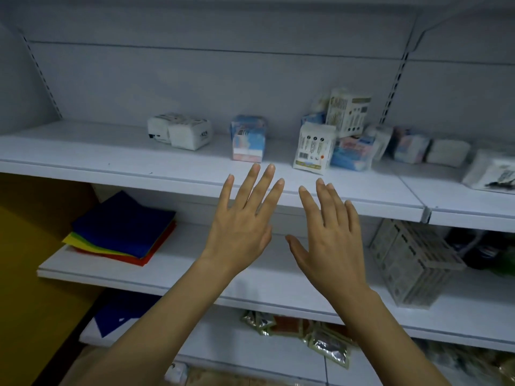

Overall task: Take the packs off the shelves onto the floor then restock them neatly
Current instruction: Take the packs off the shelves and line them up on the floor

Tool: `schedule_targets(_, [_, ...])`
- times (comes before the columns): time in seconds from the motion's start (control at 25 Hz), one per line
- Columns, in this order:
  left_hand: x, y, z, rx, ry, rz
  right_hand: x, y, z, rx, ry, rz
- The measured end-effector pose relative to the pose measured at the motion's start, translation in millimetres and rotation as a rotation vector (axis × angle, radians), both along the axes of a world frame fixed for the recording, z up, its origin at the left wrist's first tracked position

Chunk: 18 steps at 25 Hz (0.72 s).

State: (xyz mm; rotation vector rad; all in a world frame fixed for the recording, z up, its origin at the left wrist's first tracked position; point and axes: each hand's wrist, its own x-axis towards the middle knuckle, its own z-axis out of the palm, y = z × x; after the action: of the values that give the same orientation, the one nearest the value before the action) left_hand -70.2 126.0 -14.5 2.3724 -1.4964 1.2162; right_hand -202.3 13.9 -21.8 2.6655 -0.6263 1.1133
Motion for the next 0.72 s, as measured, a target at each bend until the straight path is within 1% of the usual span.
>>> schedule_targets(0.16, [20, 7, 5, 0.027, -0.037, -0.022, 18, -12, 9, -0.102, 0.01, 0.02])
schedule_targets(0.28, [48, 7, 9, 0.041, -0.032, -0.055, 41, -19, 15, -0.163, 0.032, 0.041])
schedule_targets(0.48, [111, -10, 13, 0.007, 0.061, -0.074, 98, -35, 28, -0.25, 0.086, 0.054])
schedule_targets(0.6, [158, -23, 19, -0.032, 0.159, -0.084, 150, -48, 39, -0.21, 0.078, 0.036])
schedule_targets(0.72, [204, -38, 31, -0.078, 0.273, -0.124, 205, -65, 45, -0.049, 0.06, 0.025])
